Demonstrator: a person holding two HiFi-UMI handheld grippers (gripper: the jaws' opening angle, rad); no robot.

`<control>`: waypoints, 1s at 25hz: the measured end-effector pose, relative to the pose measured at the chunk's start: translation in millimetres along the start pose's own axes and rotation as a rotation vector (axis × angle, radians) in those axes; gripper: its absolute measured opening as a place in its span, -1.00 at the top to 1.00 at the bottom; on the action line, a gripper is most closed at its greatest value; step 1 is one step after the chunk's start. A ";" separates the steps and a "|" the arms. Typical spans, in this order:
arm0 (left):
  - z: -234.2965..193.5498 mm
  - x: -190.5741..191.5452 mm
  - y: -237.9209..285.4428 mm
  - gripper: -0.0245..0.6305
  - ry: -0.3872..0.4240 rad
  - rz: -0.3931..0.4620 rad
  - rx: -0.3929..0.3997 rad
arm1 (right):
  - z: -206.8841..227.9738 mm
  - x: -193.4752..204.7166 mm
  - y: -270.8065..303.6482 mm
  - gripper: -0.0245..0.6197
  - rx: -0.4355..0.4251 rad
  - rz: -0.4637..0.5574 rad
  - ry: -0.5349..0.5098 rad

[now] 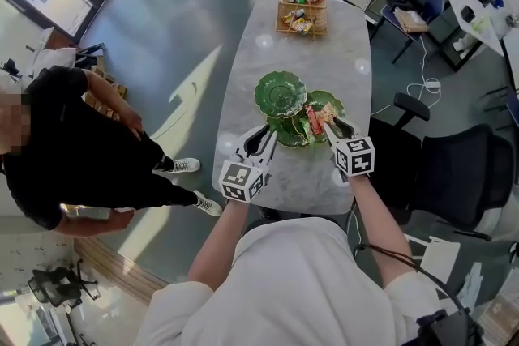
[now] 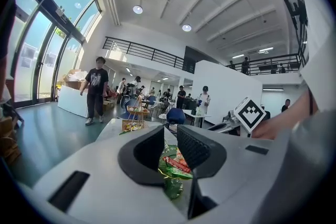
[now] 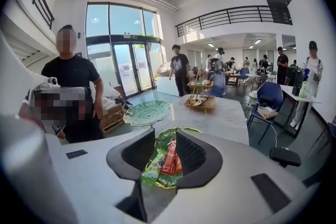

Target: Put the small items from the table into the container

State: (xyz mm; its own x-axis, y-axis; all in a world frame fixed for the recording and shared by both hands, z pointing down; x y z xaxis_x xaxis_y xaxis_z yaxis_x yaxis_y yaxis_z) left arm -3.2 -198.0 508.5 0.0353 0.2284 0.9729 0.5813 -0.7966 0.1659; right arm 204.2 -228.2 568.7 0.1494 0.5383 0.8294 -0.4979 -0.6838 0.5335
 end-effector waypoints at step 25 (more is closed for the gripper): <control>12.3 -27.9 -63.5 0.89 0.034 0.114 0.062 | -102.2 -53.5 -99.4 0.89 -0.059 0.353 -0.110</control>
State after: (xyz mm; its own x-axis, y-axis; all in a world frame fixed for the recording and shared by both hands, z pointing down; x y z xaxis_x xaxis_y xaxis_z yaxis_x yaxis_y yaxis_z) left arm -31.1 -146.9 468.8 0.0765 0.1185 0.9900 0.6244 -0.7798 0.0451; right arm 158.4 -138.7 454.4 0.0488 0.2160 0.9752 -0.5827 -0.7868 0.2035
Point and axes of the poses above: the fingertips, and each gripper's own axes: y forward along the fingers, z to its right, x out of its underside, the point moved 3 cm from there along -y, backward along the fingers, and after that the axes turned 6 degrees about -x, right-handed, at the moved point
